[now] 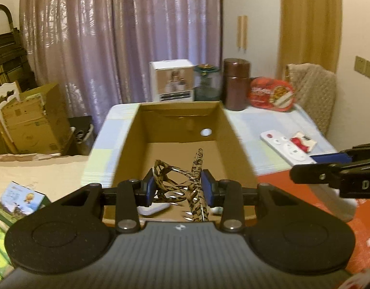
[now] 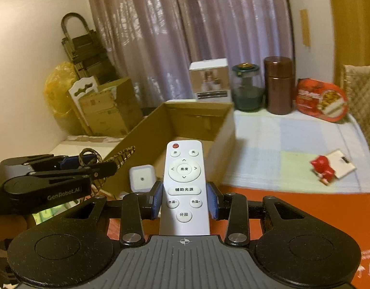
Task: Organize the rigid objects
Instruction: 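Carry the strap with the left tool and remote with the right into the box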
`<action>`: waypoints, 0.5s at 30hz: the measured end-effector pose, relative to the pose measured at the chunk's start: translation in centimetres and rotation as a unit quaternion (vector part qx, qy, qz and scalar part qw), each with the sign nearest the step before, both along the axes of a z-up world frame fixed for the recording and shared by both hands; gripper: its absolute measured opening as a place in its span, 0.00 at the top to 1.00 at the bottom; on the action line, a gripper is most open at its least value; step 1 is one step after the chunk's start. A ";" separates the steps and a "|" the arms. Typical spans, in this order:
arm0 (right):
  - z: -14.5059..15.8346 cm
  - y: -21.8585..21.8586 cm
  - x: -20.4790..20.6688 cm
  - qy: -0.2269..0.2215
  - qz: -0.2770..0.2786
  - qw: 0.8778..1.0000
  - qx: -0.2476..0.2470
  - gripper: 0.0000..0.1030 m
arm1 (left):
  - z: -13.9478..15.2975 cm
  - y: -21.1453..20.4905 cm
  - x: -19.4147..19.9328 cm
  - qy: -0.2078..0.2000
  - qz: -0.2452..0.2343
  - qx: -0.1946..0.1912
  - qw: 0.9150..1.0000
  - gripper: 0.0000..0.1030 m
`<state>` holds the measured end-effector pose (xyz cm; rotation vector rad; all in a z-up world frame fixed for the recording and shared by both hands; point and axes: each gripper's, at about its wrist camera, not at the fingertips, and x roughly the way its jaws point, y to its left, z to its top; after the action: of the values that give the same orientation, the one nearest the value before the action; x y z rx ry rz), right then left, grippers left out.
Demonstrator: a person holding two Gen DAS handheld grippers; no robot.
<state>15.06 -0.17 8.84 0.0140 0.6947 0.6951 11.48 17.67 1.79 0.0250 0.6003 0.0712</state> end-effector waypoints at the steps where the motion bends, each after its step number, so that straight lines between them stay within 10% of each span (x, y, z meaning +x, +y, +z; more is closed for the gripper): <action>1: -0.2 0.4 0.4 0.003 0.001 1.000 0.001 0.66 | -0.3 0.6 0.4 0.003 0.001 0.000 1.000 0.68; 15: -3.4 5.1 4.7 0.041 0.013 0.999 -0.009 0.66 | -3.5 3.0 3.6 0.027 -0.003 -0.007 1.000 0.68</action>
<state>19.79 4.92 5.39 0.0166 0.7813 0.7159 15.06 20.72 -1.72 0.0149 0.6548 0.0606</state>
